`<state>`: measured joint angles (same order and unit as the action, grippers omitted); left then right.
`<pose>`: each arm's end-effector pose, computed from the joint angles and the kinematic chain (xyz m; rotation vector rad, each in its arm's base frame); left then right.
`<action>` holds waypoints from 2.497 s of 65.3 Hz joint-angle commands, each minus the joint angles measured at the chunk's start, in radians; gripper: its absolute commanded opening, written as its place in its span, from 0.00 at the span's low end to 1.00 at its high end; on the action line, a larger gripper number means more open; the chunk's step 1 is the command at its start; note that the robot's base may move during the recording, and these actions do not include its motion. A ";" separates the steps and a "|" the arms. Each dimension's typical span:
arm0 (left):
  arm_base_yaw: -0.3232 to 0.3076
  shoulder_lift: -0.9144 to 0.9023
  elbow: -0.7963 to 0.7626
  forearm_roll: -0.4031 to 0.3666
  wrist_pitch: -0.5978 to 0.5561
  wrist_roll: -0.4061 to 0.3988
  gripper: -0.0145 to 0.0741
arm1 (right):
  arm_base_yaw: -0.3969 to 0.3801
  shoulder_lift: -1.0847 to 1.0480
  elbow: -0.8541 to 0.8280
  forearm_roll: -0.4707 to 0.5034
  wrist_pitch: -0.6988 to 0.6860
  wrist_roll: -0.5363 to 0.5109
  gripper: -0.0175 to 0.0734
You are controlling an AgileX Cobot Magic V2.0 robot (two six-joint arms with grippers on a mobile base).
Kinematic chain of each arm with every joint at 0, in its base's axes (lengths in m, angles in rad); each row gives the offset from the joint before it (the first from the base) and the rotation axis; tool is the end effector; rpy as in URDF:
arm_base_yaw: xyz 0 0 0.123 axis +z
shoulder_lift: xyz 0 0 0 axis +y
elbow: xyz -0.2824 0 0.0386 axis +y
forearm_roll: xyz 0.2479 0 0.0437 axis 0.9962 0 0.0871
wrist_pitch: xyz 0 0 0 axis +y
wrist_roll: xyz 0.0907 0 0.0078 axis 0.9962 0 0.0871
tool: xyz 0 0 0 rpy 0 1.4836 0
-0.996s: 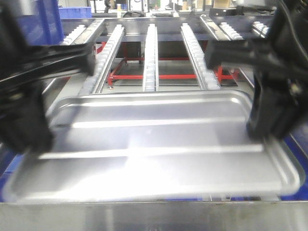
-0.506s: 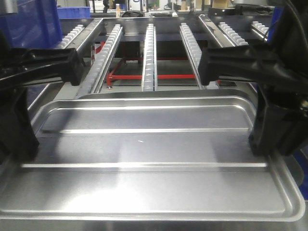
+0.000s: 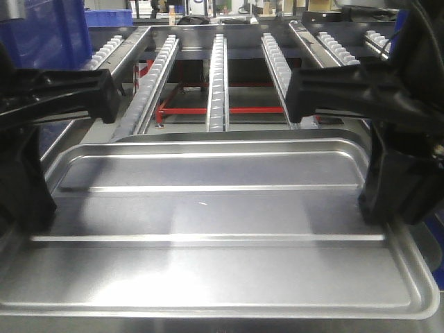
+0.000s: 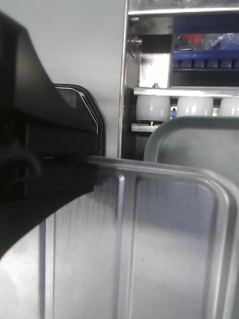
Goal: Grab silver tray and place in blue box
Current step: 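Lift the silver tray off the rollers with both grippers, then hold the tray in both grippers while the base turns away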
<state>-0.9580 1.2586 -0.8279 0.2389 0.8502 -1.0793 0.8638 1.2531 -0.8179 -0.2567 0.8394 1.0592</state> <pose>0.1441 -0.1768 0.2570 0.0035 2.7536 -0.2947 0.1601 0.1609 0.2561 0.0826 2.7292 0.2578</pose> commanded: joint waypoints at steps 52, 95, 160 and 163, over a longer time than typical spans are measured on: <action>-0.003 -0.028 -0.025 0.027 -0.020 -0.031 0.05 | 0.004 -0.030 -0.026 -0.020 -0.018 -0.002 0.26; -0.003 -0.028 -0.025 0.027 -0.020 -0.031 0.05 | 0.004 -0.030 -0.026 -0.020 -0.009 -0.002 0.26; -0.003 -0.028 -0.025 0.025 -0.020 -0.031 0.05 | 0.004 -0.030 -0.026 -0.020 0.173 -0.002 0.26; -0.003 -0.028 -0.025 0.025 -0.020 -0.031 0.05 | 0.004 -0.030 -0.026 -0.020 0.186 -0.002 0.26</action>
<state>-0.9626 1.2586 -0.8279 0.2163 0.8218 -1.0776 0.8654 1.2516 -0.8199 -0.2493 0.9326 1.0633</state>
